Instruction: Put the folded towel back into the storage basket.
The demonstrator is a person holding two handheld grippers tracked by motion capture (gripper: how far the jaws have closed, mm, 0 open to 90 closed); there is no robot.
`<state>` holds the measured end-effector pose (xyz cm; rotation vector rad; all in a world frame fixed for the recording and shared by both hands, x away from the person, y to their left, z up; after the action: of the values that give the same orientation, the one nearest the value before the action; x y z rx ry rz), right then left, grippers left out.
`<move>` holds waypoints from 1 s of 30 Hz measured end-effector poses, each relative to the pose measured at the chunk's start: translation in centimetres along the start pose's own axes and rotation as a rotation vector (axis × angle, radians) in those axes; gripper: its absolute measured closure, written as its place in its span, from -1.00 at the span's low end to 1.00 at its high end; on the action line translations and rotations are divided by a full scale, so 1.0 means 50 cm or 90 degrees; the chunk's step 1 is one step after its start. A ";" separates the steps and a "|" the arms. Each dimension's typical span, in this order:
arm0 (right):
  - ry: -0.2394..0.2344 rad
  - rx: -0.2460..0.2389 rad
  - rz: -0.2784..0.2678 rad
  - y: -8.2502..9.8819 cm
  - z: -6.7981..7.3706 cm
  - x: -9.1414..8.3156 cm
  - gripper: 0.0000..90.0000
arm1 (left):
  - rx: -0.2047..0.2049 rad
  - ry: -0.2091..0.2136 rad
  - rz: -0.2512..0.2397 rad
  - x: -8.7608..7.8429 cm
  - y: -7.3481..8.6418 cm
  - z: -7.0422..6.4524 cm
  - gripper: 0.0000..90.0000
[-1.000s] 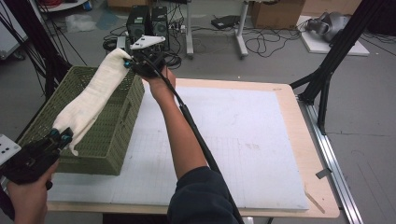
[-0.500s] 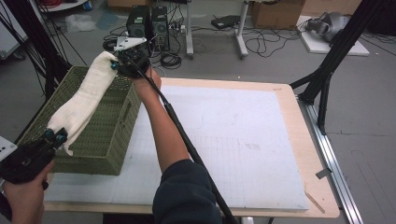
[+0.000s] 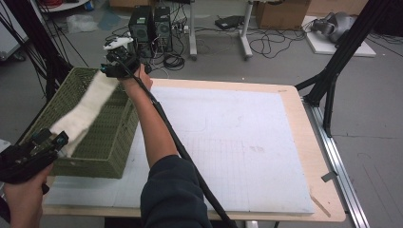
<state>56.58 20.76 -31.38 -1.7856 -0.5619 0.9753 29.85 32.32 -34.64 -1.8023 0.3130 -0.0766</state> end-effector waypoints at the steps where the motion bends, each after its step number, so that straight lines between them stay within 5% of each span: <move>1: -0.003 0.001 -0.002 0.002 0.000 -0.003 -0.11 | 0.001 -0.003 -0.003 -0.001 -0.003 0.001 -0.26; 9: -0.042 -0.010 -0.006 0.030 0.014 -0.045 -0.17 | -0.010 0.014 0.002 0.002 -0.004 -0.009 -0.50; 14: -0.070 0.006 -0.002 0.056 0.019 -0.075 -0.30 | 0.018 0.046 0.021 0.009 0.004 -0.030 -0.58; 19: -0.071 0.022 0.020 0.081 0.015 -0.100 -0.56 | 0.027 0.062 0.031 0.017 0.009 -0.045 -0.57; 30: -0.075 0.010 0.012 0.115 0.000 -0.187 -0.61 | 0.020 0.108 0.048 0.030 0.016 -0.072 -0.57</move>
<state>50.95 11.53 -33.24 -1.7299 -0.6100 1.1013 30.39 28.35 -34.65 -1.7548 0.4979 -0.1814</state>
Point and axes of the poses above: each handheld gripper's, and its own axes: x roughly forward along the jaws, y roughly out of its underside, z roughly to its left, the point moved 9 cm from there along x, roughly forward along the jaws, and after that the axes turned 5 degrees about -x, right-handed, at the moved point
